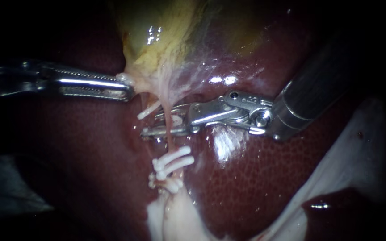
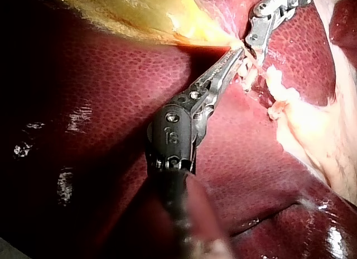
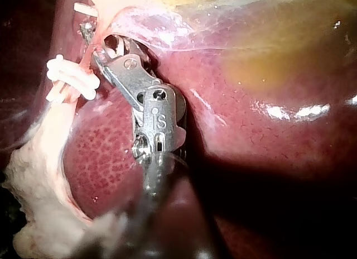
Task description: Clipping third clip right tube
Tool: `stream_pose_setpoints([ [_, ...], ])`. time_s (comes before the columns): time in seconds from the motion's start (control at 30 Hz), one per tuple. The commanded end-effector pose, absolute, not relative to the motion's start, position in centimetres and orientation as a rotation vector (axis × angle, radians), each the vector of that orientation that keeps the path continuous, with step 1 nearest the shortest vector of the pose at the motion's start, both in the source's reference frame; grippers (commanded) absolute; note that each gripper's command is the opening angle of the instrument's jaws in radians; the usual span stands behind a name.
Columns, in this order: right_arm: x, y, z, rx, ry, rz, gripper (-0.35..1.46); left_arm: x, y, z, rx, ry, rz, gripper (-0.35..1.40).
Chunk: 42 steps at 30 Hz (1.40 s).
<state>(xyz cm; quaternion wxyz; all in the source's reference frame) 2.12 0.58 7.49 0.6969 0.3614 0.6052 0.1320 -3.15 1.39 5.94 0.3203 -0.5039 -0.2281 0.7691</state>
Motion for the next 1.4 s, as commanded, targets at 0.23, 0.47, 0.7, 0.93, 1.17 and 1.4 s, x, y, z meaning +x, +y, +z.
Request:
stream_pose_setpoints([
  [0.23,2.11,0.63,7.42,0.809,1.351,0.298,0.42,-3.13,1.39,5.94,-1.325,-0.601,2.021,-0.35],
  [0.47,2.02,0.74,7.34,0.764,1.374,0.286,0.5,-3.12,1.39,5.94,-1.327,-0.605,2.022,-0.35],
  [0.7,1.83,0.71,7.32,0.759,1.376,0.261,0.5,-3.12,1.39,5.94,-1.327,-0.605,2.022,-0.35],
  [0.93,1.59,0.74,7.22,0.744,1.304,0.196,0.46,-3.1,1.39,5.93,-1.326,-0.603,2.022,-0.35],
  [1.17,1.38,0.75,7.12,0.708,1.24,0.167,0.45,-3.09,1.39,5.93,-1.326,-0.603,2.022,-0.35],
  [1.4,1.2,0.72,7.02,0.699,1.229,0.169,0.44,-3.07,1.4,5.92,-1.325,-0.601,2.021,-0.35],
])
